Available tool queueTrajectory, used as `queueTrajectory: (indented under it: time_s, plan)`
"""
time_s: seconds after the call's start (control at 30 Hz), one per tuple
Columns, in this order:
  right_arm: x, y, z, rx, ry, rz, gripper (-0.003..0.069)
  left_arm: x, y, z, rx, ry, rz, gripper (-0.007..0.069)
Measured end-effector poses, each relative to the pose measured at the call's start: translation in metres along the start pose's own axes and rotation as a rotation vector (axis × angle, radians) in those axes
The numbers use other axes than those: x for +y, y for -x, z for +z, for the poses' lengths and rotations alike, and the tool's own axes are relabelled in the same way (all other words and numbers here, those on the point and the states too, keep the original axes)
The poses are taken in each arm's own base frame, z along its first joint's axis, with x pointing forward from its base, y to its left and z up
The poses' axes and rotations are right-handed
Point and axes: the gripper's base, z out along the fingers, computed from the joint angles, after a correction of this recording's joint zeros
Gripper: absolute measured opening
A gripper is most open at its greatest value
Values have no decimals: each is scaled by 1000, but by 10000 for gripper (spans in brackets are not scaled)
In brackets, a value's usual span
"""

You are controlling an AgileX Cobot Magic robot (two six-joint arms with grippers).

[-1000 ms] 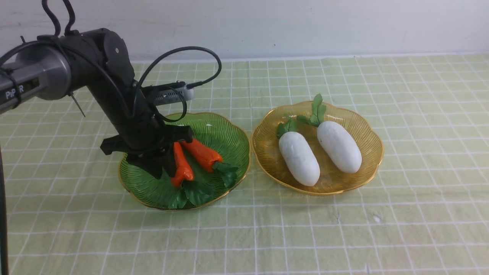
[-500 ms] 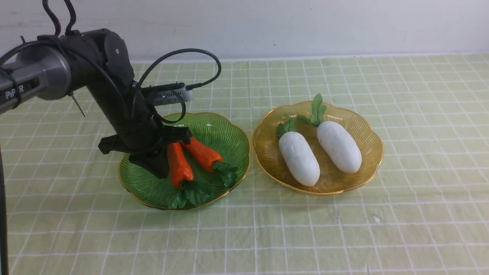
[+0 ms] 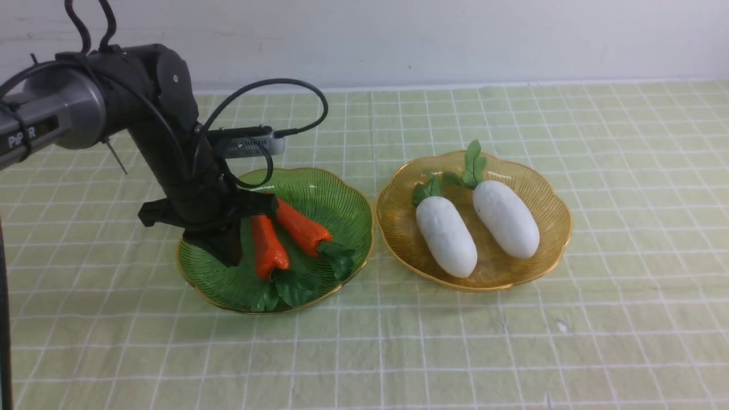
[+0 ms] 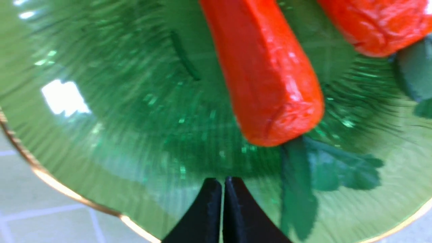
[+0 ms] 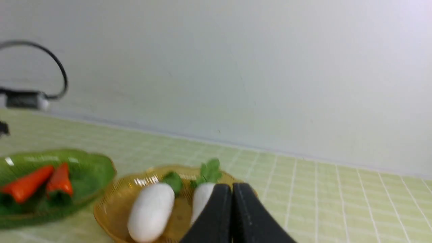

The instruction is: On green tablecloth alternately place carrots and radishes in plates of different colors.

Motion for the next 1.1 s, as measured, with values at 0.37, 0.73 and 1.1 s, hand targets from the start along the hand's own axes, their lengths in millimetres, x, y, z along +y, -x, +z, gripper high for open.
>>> queueTrajectory:
  time_s: [0.37,0.73,1.1]
  plan:
    - [-2,-55,-6,260,-110,-62,-13,3,-3,-3,24,40,55,-8]
    - [-2,-56,-7,279,-127,-55,-13,-13,-36,-102,-214,-61,105,-8]
    - [-6,-56,-8,289,-196,-50,-13,-21,-135,-233,-586,-113,185,-8]
